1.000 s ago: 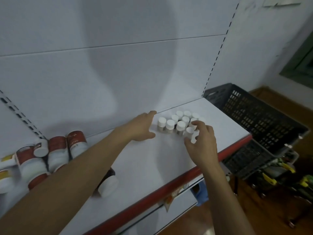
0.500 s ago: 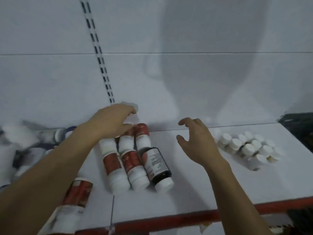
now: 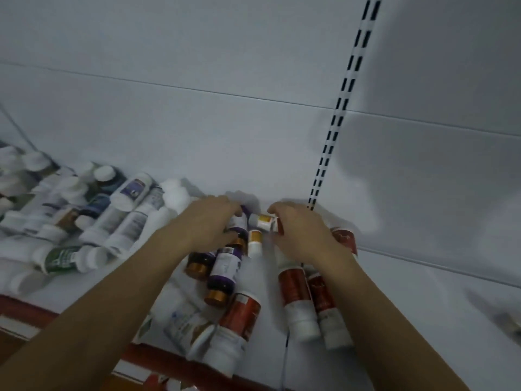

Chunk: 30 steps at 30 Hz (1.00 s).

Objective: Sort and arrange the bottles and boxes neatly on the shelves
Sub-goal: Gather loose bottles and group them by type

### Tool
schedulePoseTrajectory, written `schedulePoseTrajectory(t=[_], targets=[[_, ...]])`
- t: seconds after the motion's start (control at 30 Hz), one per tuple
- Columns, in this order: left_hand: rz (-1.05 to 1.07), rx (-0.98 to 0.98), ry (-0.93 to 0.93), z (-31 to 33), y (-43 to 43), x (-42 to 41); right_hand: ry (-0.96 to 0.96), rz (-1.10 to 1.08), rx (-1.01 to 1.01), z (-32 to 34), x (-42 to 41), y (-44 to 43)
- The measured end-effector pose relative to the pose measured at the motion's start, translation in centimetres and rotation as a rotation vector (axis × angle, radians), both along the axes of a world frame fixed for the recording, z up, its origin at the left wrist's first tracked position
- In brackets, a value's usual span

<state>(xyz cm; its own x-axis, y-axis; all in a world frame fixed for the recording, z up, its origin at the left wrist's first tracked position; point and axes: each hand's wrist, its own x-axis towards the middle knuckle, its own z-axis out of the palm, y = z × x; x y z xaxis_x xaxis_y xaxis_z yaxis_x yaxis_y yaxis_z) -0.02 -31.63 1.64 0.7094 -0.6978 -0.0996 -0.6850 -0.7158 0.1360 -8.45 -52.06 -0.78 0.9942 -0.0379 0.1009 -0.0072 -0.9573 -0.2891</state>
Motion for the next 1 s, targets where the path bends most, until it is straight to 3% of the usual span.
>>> schedulePoseTrajectory(t=[0.1, 0.33, 0.63, 0.7, 0.8, 0.9, 1.0], targets=[[-0.079, 0.040, 0.011, -1.5, -1.2, -1.1, 0.004, 0.072, -0.135, -1.7, 2.0, 1.2], [0.017, 0.058, -0.087, -4.0, -3.1, -2.3, -0.045, 0.012, -0.273, -3.7, 2.9, 1.7], [0.131, -0.249, 0.036, -2.1, 1.4, -3.1, -0.034, -0.145, -0.258, -3.6, 3.5, 4.1], [0.213, -0.335, 0.097, -1.7, 2.1, -2.9, -0.065, -0.134, -0.163, -3.4, 3.2, 3.7], [0.319, -0.515, 0.199, -1.4, 2.7, -2.8, -0.171, -0.159, 0.145, -2.8, 1.5, 2.4], [0.322, -0.581, 0.171, -1.2, 2.0, -3.3, -0.296, -0.214, 0.385, -1.6, -1.0, 0.6], [0.305, -0.648, 0.135, -0.5, 0.3, -4.3, -0.424, -0.335, 0.465, -0.2, -4.2, -1.7]])
